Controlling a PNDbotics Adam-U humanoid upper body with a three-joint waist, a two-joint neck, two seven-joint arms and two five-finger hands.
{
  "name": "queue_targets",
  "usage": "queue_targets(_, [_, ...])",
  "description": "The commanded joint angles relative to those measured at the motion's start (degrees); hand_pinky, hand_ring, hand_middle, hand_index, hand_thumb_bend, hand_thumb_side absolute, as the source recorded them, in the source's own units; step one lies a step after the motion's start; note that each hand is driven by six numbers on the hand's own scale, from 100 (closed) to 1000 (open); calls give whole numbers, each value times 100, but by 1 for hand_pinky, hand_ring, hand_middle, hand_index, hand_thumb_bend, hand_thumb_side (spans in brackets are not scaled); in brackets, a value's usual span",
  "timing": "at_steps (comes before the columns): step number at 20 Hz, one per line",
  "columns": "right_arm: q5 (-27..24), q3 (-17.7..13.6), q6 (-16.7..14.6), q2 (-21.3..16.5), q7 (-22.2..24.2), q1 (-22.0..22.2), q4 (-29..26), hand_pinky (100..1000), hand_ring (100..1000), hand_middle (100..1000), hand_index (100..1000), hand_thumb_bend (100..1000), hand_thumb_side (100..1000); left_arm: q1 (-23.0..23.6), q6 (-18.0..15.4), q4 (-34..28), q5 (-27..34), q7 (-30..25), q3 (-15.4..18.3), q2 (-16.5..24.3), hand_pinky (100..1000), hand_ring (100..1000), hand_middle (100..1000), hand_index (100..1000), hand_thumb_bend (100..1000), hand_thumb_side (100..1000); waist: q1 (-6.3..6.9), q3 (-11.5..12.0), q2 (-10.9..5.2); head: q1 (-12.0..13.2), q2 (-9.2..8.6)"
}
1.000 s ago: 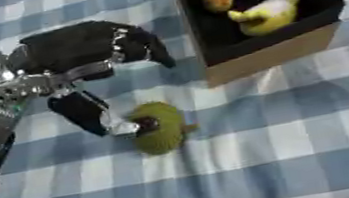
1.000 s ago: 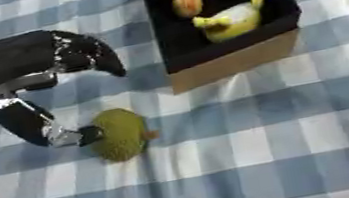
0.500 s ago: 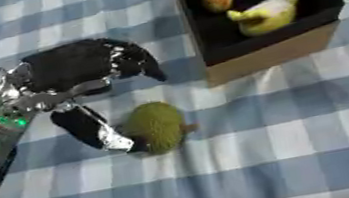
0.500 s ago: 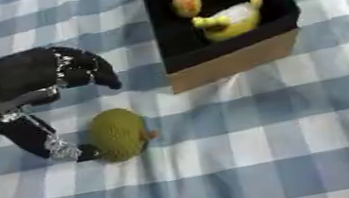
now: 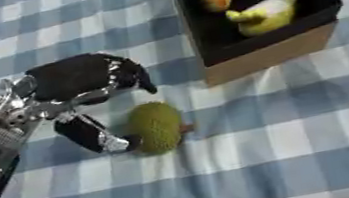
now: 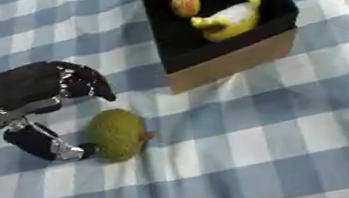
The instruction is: Pick up objects on the table and place them in the box.
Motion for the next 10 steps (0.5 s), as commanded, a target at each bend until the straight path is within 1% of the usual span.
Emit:
queue_targets(1, [-3, -7, -10, -100, 14, -37, -58, 957, 1000, 415, 990, 100, 470, -19, 7, 30, -74, -63, -17, 15, 746, 817, 702, 825, 396, 515, -9, -5, -181, 22, 4])
queue_targets(4, [-6, -4, -12, -92, 17, -39, -58, 957, 1000, 414, 990, 100, 470, 13, -8, 128, -105, -128, -32, -65, 745, 818, 712, 837, 369, 523, -20, -11, -178, 34, -2])
queue_targets(7, [-6, -2, -11, -80, 21, -45, -58, 957, 1000, 414, 990, 100, 470, 28, -30, 213, -137, -180, -57, -140, 740, 815, 713, 844, 318, 509, -29, -28, -171, 46, -5])
queue_targets(8, [-7, -2, -11, -77, 20, -49, -58, 957, 1000, 414, 989, 100, 470, 31, -32, 240, -149, -192, -63, -164, 738, 813, 710, 843, 289, 492, -31, -36, -169, 52, -3])
queue_targets(10, [-7, 1, -10, -71, 24, -54, -58, 957, 1000, 413, 989, 100, 470, 35, -26, 280, -191, -170, -57, -210, 735, 811, 708, 841, 261, 450, -33, -46, -165, 57, 4])
